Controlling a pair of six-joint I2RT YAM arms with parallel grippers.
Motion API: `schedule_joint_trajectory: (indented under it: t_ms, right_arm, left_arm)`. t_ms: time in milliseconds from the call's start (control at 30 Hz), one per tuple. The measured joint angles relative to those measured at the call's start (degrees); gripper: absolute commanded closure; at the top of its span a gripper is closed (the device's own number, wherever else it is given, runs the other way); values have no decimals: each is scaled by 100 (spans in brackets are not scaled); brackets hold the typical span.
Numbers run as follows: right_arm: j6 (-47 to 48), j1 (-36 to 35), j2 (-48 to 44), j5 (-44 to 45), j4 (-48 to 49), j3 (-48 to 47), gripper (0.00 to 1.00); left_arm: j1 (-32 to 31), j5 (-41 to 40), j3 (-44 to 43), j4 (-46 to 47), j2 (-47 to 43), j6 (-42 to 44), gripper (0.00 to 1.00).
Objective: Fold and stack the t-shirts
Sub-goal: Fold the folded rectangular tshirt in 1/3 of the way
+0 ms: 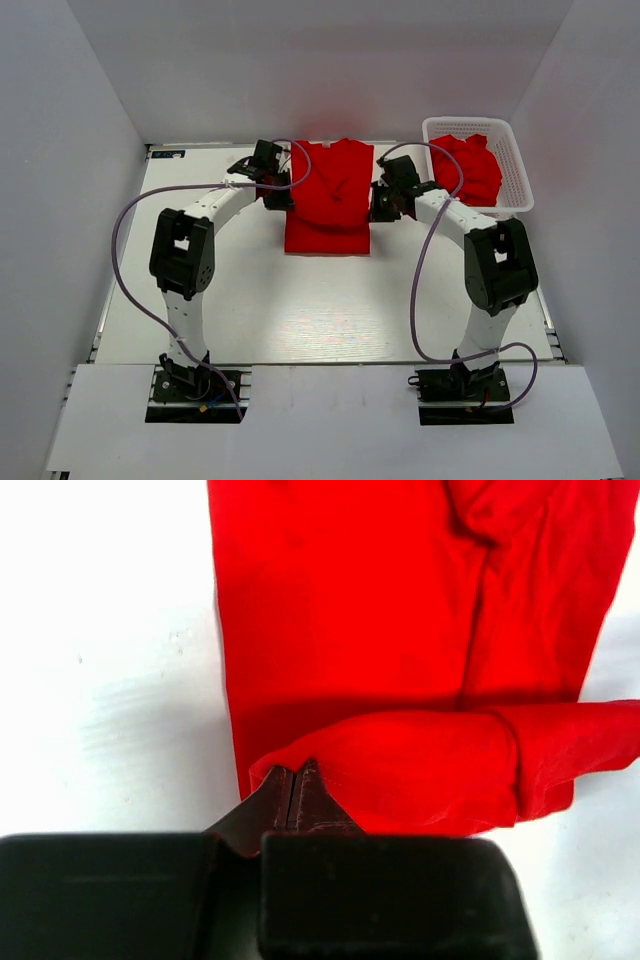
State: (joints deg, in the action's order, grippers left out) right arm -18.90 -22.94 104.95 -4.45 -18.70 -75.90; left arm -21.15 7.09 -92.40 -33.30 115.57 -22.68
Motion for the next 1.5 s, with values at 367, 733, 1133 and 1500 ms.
schedule_joint_trajectory:
  t_ms: [367,733,1133,1500]
  right_arm:
    - [-4,162,938,-85,531,-527,100]
    - [-765,352,1644,-109,1128,-1368,40]
    - [-778,844,1816,-767,1565,-1982,15]
    - [955,-37,461,-1853,986,-343,10]
  left_arm:
    - [50,122,-435,450,942,13,100]
    - [409,166,-1460,619,1574,-275,23]
    - [942,385,-2044,914,1622,-275,0]
    - [835,164,1847,1193,-970,-146,0]
